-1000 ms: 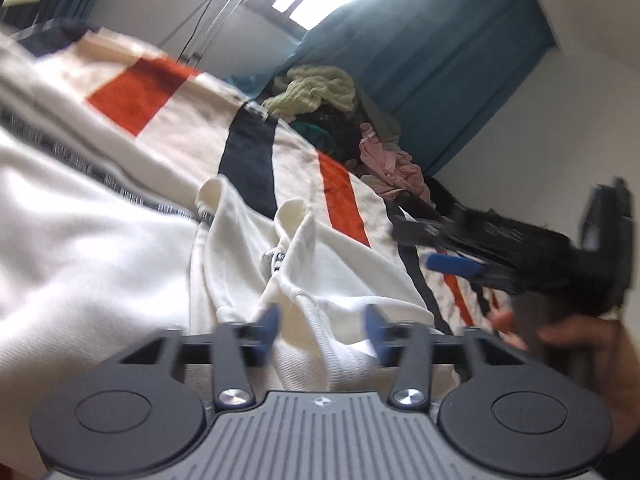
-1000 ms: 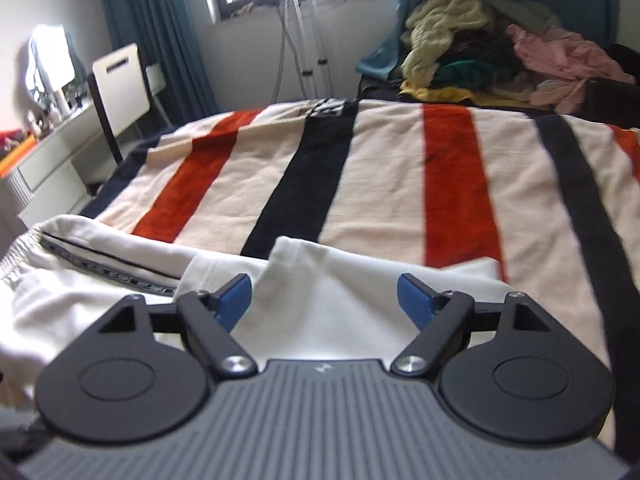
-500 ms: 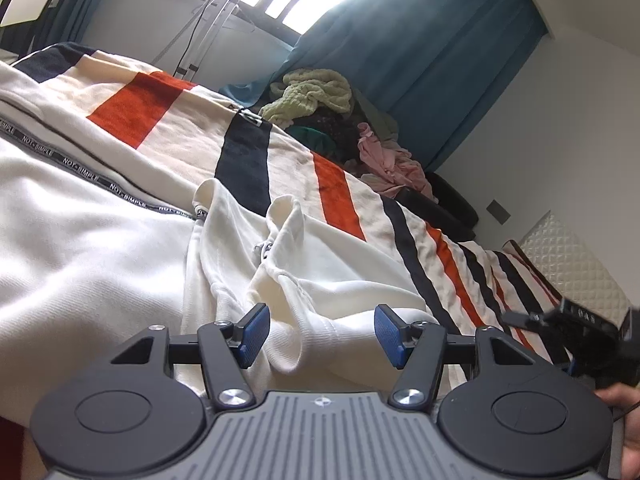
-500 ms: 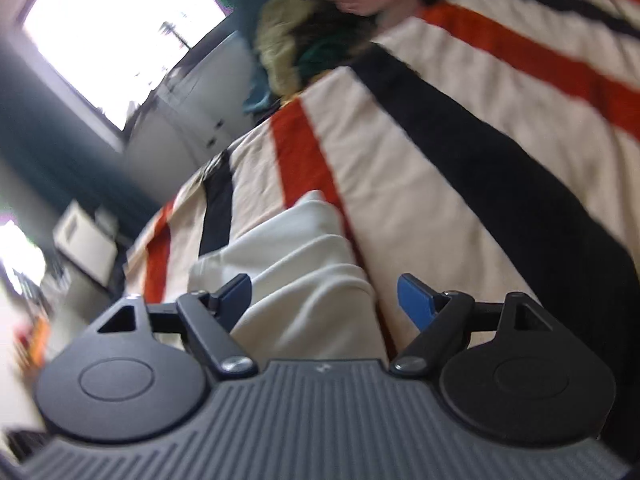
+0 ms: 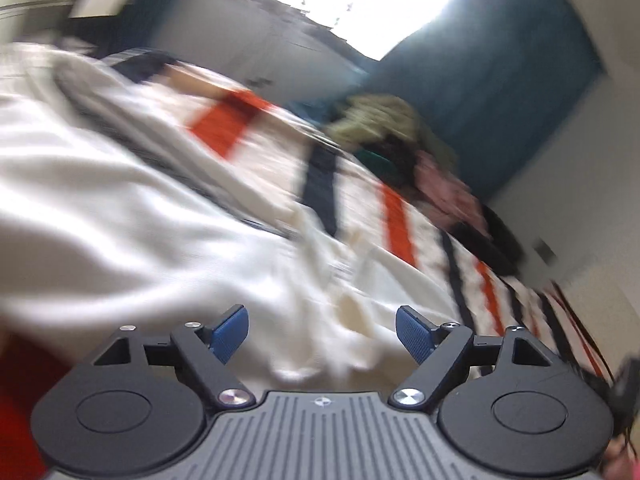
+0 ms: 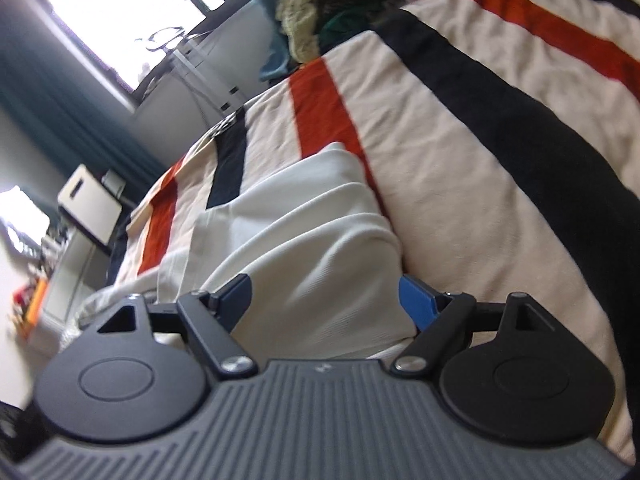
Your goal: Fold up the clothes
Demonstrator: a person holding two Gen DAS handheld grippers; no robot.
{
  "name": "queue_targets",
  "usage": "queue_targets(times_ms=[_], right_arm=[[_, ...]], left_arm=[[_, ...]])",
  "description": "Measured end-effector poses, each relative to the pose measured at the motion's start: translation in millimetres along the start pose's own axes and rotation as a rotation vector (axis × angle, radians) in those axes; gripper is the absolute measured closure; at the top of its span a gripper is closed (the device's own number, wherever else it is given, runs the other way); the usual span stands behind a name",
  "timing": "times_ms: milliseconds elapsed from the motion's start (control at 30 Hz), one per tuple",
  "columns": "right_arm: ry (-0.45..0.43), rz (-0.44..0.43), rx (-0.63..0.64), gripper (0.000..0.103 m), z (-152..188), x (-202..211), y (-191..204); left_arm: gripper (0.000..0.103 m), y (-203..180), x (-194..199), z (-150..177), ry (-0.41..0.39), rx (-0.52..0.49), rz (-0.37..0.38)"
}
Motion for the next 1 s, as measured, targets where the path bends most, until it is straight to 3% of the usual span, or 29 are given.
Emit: queue_targets(times_ms=[100, 167, 233, 333, 467, 567, 667, 800, 1000], right_arm=[[0.006, -0.013, 0.036, 0.02, 4, 2, 7], [0.007, -0.022, 0.05, 0.02, 7, 5, 10], [0.014, -0.027, 0.058, 0.02, 10, 5, 11], [0.024, -0.024, 0.072, 0.02, 15, 4, 13], [0.033, -0.006, 0.086, 0.02, 19, 0, 15], [0.04, 0.008, 0.096, 0.02, 22, -2, 16], [0.046, 0.021, 0.106, 0.02, 25, -5, 17], [0.055, 0.039, 0.119, 0.02, 28, -9, 18], [0.084, 0.039, 0.145, 0.021, 35, -18, 23]], left_arm=[[0.015, 40, 16, -14, 0.042, 0.101, -0.228], [0.015, 67, 22, -22, 0.08, 0.19, -0.299], [0.013, 96, 24, -31, 0.113, 0.319, -0.289], [0.01, 133, 19, -41, 0.103, 0.487, -0.245], [0.012, 163, -2, -51, 0.078, 0.618, -0.219], [0.019, 172, -12, -51, 0.085, 0.659, -0.228], [0.025, 185, 0, -48, 0.025, 0.731, -0.187], [0.026, 204, 27, -45, -0.051, 0.797, -0.189], [0.022, 214, 40, -40, -0.071, 0.815, -0.203]])
Point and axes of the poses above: each gripper's, at about its wrist camera, not at the fingertips, and x roughly against the way its jaws point, y to its left, z to its underside, the point moved 2 cm from there along -x, roughly the way its jaws point, and after that the axes turned 13 degrees about -z, right-handed, at the moved point
